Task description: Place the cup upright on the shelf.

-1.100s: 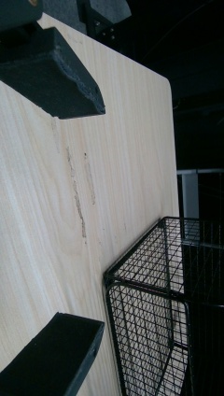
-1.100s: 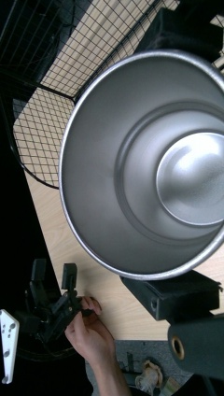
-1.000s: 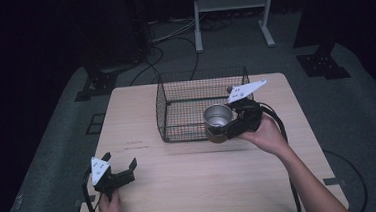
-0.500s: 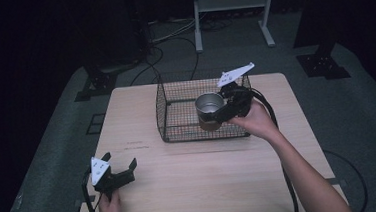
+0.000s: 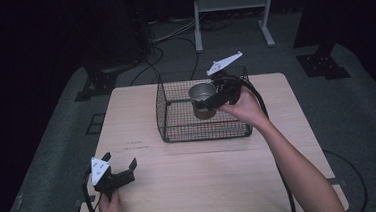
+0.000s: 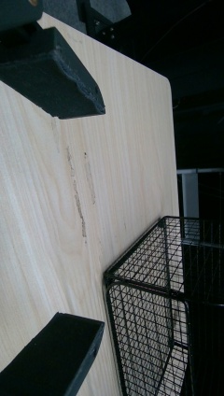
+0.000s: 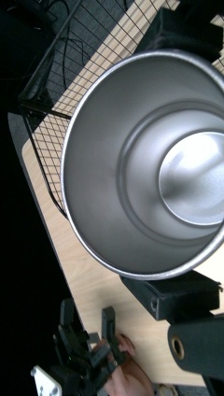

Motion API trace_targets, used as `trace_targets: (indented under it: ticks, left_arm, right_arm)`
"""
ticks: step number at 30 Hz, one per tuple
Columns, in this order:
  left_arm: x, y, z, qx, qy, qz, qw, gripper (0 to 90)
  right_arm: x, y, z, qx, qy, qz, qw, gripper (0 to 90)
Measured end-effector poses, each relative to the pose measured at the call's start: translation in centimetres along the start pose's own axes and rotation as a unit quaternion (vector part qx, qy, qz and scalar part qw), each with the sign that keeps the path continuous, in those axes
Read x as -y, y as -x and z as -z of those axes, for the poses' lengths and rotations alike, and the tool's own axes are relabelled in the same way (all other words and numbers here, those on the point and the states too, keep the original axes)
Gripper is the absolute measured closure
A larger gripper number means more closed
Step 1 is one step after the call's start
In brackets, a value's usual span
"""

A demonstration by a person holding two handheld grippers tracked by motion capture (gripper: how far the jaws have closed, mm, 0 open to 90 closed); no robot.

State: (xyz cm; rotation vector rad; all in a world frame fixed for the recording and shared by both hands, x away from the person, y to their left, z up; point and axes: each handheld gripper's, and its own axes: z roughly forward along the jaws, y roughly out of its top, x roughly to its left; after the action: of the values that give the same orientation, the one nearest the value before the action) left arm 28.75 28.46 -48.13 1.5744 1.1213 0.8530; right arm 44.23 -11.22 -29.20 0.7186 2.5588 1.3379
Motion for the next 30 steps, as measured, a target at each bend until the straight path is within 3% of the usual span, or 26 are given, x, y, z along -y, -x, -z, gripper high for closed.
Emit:
trace_targets:
  ticks: [12,17,30]
  left_arm:
    - [0.0,0.0,0.0,0.0,0.001,0.002,1.0,0.0]
    - [0.0,0.0,0.0,0.0,0.001,0.004,1.0,0.0]
    - [0.0,0.0,0.0,0.0,0.0,0.002,1.0,0.0]
  right_arm:
    - [-2.0,1.1,-1.6,0.009,-0.006,0.002,0.9999,15.1]
    - [-2.5,1.8,-2.3,0.012,-0.004,-0.008,0.9999,15.1]
    - [-1.3,4.1,-5.6,0.025,-0.026,-0.039,0.9986,15.1]
